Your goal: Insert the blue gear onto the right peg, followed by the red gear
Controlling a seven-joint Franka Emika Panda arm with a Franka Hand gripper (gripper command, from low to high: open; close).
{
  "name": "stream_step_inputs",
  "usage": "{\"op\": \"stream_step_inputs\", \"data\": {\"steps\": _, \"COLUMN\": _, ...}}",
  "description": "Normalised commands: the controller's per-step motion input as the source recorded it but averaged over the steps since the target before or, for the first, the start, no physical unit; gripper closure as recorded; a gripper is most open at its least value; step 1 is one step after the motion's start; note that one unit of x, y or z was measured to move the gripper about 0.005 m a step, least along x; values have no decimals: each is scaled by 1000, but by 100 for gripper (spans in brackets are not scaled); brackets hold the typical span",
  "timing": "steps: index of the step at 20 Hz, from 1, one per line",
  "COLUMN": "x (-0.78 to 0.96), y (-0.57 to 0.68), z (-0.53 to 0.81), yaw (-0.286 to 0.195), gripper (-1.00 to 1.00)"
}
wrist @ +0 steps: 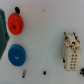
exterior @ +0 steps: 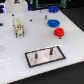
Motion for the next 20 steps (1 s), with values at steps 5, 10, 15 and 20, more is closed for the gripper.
{"op": "stream_step_inputs", "data": {"steps": 5, "x": -732, "y": 444, "z": -118, "yaw": 0, "gripper": -100}}
{"op": "stream_step_inputs", "data": {"steps": 10, "x": -702, "y": 494, "z": -135, "yaw": 0, "gripper": -100}}
{"op": "stream_step_inputs", "data": {"steps": 15, "x": -646, "y": 568, "z": -234, "yaw": 0, "gripper": -100}}
{"op": "stream_step_inputs", "data": {"steps": 20, "x": -549, "y": 478, "z": -391, "yaw": 0, "gripper": -100}}
